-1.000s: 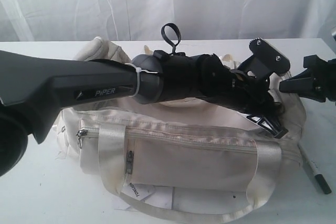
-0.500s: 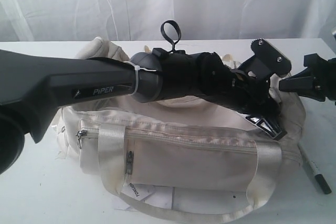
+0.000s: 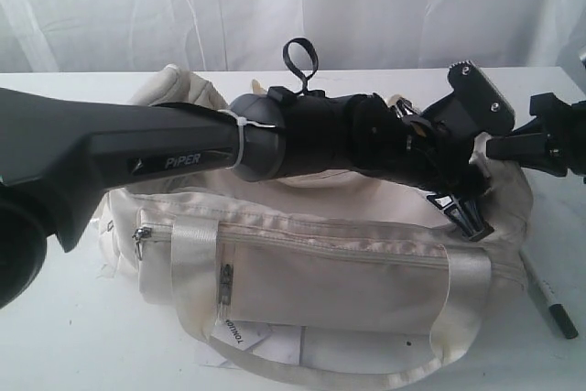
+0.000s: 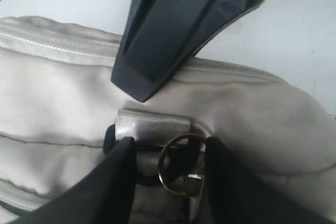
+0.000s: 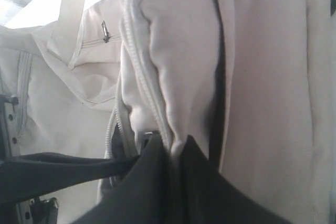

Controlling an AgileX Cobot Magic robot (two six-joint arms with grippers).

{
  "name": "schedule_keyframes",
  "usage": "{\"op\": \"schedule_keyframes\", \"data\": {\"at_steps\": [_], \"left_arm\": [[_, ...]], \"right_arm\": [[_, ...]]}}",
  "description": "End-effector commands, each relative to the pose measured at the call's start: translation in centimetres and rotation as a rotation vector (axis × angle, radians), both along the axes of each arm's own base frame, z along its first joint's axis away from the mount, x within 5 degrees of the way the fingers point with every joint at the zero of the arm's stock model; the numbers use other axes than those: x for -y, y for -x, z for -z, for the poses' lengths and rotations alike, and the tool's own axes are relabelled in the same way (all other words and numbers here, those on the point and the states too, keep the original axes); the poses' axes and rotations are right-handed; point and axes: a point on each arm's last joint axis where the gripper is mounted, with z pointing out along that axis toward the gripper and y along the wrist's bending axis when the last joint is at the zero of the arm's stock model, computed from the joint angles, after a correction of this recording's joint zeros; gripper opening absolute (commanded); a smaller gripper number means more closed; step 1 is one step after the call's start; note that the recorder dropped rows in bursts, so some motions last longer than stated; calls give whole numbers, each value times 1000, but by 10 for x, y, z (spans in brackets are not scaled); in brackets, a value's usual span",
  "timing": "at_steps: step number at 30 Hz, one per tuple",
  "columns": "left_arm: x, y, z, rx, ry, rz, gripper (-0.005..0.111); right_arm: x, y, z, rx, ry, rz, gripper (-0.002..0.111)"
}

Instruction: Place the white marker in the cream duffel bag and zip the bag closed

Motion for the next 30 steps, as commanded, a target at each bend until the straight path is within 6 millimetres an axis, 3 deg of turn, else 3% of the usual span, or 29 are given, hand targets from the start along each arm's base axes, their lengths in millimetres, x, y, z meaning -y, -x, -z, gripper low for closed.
{"op": "schedule_keyframes", "data": {"at_steps": [1, 5, 9, 13, 16, 27, 30], "left_arm": [[6, 5, 10, -34, -20, 25, 47], [6, 7, 13, -78, -17, 28, 45], [6, 7, 15, -80, -19, 27, 27], [6, 7, 15, -81, -18, 26, 17], [5, 8, 7, -76, -10, 31, 0], [-6, 31, -40, -138, -28, 144, 0], [-6, 38, -43, -205, -16, 167, 0]], "right_arm": [[-2, -1, -2, 16, -20, -12, 2], [-3, 0, -3, 16, -28, -15, 2], [-12, -2, -3, 27, -23, -48, 2], [-12, -2, -3, 29, -20, -51, 2], [-12, -2, -3, 29, -17, -47, 2], [-9, -5, 0, 28, 16, -12, 2], [-7, -6, 1, 27, 30, 7, 2]]}}
